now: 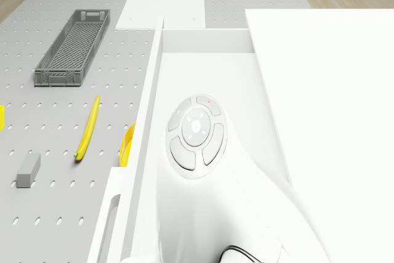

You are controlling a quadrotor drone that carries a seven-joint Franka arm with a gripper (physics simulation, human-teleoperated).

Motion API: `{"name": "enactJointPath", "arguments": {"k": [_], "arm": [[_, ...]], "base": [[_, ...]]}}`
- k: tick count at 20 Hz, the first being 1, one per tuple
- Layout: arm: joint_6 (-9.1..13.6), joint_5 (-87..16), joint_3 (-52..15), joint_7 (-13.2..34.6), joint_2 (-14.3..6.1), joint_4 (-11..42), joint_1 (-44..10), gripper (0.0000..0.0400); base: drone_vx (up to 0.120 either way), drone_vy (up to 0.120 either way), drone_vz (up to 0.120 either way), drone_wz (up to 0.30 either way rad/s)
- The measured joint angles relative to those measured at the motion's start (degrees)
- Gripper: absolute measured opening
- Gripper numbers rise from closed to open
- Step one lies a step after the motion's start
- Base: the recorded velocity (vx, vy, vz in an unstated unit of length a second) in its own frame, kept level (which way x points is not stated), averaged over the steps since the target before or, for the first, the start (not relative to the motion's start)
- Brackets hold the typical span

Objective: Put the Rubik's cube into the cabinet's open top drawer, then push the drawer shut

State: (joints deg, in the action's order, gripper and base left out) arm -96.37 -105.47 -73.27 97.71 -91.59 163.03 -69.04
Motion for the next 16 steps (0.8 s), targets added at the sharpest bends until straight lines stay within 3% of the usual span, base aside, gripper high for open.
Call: {"name": "enactJointPath", "arguments": {"k": [16], "arm": [[-2.81, -10.61, 10.92, 0.03, 1.98, -3.95, -2.38, 0.0325]], "base": [[0.000, 0.000, 0.000, 0.000]]}}
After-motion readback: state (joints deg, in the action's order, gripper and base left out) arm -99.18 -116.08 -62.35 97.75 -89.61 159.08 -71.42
